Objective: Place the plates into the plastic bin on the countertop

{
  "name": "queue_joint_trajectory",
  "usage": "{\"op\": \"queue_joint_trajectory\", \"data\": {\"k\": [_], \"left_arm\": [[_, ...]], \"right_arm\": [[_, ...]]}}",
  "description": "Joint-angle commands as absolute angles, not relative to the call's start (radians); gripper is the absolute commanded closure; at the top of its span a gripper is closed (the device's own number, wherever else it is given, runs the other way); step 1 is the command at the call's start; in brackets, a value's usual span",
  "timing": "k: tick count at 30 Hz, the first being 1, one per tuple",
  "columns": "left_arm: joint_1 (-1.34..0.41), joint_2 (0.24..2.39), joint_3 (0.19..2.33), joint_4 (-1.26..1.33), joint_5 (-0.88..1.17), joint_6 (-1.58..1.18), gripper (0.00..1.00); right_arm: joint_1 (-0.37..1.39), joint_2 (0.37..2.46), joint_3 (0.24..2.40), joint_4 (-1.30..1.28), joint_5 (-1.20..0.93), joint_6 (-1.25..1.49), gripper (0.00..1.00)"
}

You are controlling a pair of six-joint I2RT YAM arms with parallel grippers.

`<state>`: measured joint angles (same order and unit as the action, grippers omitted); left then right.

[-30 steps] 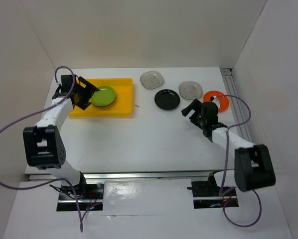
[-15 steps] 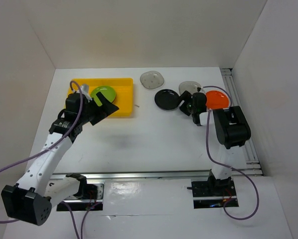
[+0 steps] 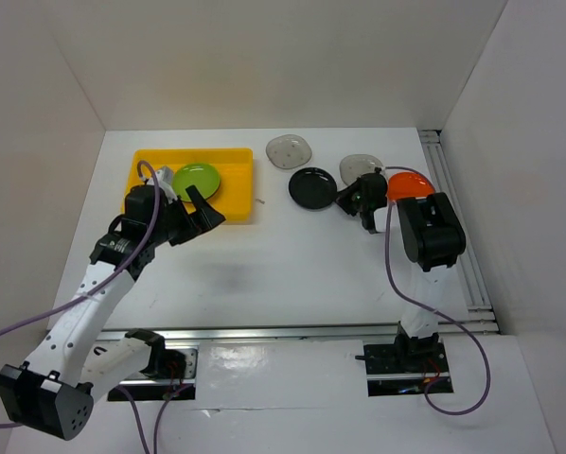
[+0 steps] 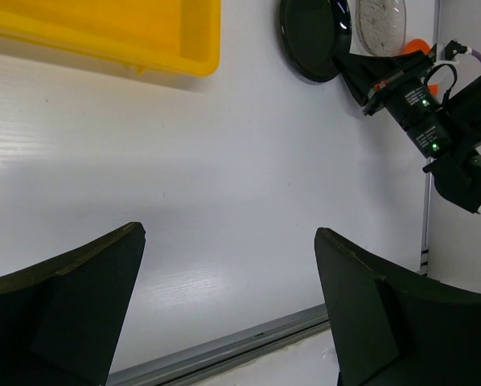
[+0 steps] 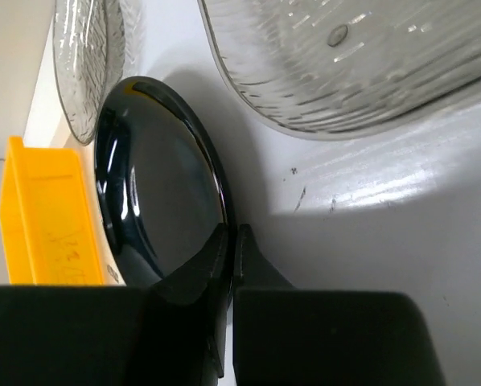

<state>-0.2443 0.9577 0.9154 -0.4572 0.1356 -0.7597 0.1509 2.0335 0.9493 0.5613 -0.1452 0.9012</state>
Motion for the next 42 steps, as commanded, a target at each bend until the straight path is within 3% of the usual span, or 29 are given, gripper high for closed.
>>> {"op": "queue_joint_trajectory", "data": {"k": [1, 7, 10, 14, 19, 26, 32, 34, 36, 40, 41, 42], "left_arm": [[-0.239, 0.937, 0.913, -0.453, 0.123, -0.733, 0.00], [-0.325, 0.974, 0.900, -0.304, 0.120, -0.755, 0.00], [-0.401, 1.067, 0.917, -0.195, 0.129, -0.741, 0.00], [-0.514, 1.277, 1.067, -0.245, 0.063, -0.706, 0.00], [-0.575, 1.433, 1.097, -0.245, 0.003, -0.706, 0.02], [-0.584, 1.443, 1.077, -0.227, 0.001, -0.706, 0.07], [-0.548, 1.462, 0.983, -0.072, 0.228, -0.724, 0.15], [-0.525, 1.462, 0.959, -0.009, 0.284, -0.736, 0.27], [-0.525, 1.471, 0.959, 0.000, 0.311, -0.747, 0.48], [-0.525, 1.471, 0.959, 0.009, 0.324, -0.758, 1.00], [-0.525, 1.471, 0.959, 0.009, 0.324, -0.758, 1.00], [-0.516, 1.471, 0.972, 0.000, 0.308, -0.758, 1.00]], "right_arm": [[0.161, 2.031, 0.928, 0.250, -0.103, 0.896, 1.00], [0.314, 1.702, 0.873, 0.114, 0.090, 0.812, 1.00], [0.406, 1.553, 0.819, 0.080, 0.147, 0.753, 1.00], [0.501, 1.405, 0.709, 0.110, 0.158, 0.710, 1.00], [0.538, 1.261, 0.635, 0.129, 0.124, 0.680, 1.00], [0.509, 1.086, 0.566, 0.182, 0.000, 0.637, 1.00], [0.466, 1.086, 0.540, 0.268, -0.225, 0.649, 1.00], [0.466, 1.086, 0.529, 0.282, -0.241, 0.649, 1.00], [0.457, 1.086, 0.529, 0.282, -0.241, 0.658, 1.00], [0.448, 1.077, 0.529, 0.273, -0.241, 0.658, 1.00], [0.448, 1.077, 0.529, 0.264, -0.241, 0.647, 0.98], [0.448, 1.077, 0.529, 0.264, -0.230, 0.647, 0.89]]}}
